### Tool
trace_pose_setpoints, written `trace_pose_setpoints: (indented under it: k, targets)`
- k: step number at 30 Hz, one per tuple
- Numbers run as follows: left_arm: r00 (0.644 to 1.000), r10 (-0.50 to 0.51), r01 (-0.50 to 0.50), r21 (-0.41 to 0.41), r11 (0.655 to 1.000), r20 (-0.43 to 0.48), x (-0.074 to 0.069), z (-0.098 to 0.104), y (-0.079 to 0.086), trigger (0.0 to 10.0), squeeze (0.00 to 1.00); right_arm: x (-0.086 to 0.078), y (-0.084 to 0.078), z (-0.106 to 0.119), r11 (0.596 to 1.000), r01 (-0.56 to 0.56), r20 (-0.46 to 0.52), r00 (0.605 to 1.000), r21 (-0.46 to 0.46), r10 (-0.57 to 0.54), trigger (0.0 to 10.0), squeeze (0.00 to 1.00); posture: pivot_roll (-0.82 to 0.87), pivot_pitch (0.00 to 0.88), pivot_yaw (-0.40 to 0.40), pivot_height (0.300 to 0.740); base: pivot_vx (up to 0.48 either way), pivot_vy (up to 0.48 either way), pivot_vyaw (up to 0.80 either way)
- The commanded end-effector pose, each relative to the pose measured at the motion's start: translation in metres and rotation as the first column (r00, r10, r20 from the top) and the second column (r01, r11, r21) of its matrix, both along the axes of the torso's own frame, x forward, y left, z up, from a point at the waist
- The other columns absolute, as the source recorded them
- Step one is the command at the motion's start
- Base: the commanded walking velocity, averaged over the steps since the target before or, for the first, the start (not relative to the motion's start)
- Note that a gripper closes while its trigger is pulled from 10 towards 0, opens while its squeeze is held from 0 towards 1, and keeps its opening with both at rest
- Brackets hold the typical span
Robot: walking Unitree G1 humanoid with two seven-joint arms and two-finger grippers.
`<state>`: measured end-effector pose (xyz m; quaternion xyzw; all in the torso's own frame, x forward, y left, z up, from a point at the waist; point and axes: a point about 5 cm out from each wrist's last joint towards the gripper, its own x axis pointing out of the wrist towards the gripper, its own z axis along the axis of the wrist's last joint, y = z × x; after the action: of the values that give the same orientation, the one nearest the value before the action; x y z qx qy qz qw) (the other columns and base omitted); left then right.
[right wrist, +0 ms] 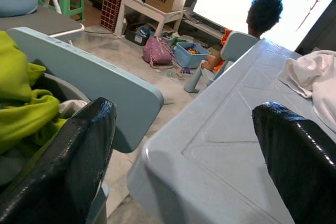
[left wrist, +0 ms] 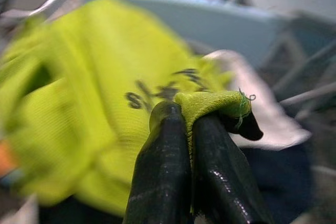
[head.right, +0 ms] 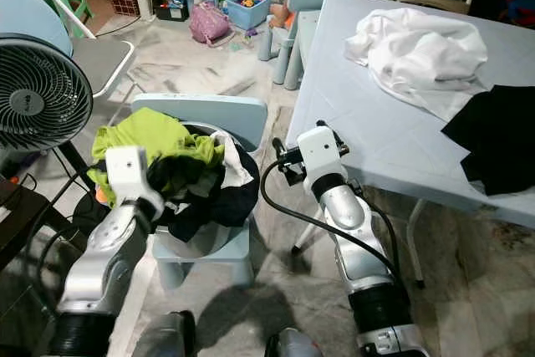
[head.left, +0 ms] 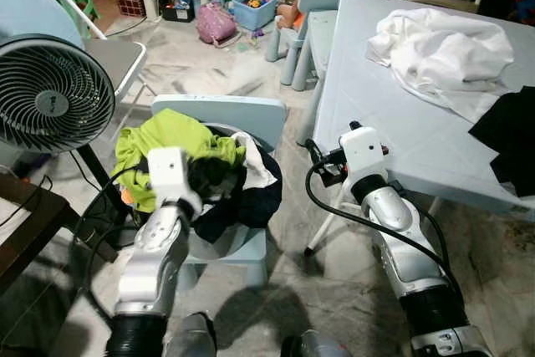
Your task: Hang hanger
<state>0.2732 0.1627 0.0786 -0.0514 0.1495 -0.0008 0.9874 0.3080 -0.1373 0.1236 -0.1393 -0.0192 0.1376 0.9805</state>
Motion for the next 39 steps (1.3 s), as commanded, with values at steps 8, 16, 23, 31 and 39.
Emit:
trace_pose_setpoints:
  k: [8,16,23,31,39]
  targets:
    - [0.955,-0.134,0.201,0.245,0.948,-0.264,-0.017,-0.031,0.039,10.0,0.00,0.001,0.001,-0.004,1.000,-0.009,-0.026,1.000,0.011,0.009,10.0,0.00,0.02,0.032,-0.065,0.740,0.000,0.000,0.00]
    - [0.905,-0.138,0.280,0.320,0.905,-0.402,-0.029,-0.052,0.057,10.0,0.00,0.000,-0.001,-0.005,1.000,-0.009,-0.036,0.999,0.011,0.009,10.0,0.00,0.02,0.037,-0.066,0.740,0.000,0.000,0.00]
    - [0.951,-0.130,0.225,0.340,0.913,-0.279,-0.018,-0.033,0.053,10.0,0.00,-0.001,-0.001,-0.007,1.000,-0.010,-0.048,0.999,0.014,0.011,10.0,0.00,0.02,0.045,-0.067,0.740,0.000,0.000,0.00]
    - [0.985,-0.170,0.156,0.305,0.940,0.018,0.007,0.007,0.038,10.0,0.00,-0.001,0.002,-0.009,0.998,0.001,-0.065,0.998,0.055,0.003,10.0,0.00,0.02,0.046,-0.060,0.740,0.000,0.000,0.00]
    - [0.948,-0.160,0.086,0.266,0.960,0.275,0.030,0.054,0.026,10.0,0.00,0.002,-0.011,-0.002,0.962,0.135,-0.034,0.991,0.238,-0.130,10.0,0.00,0.01,0.017,-0.046,0.740,0.000,0.000,0.00]
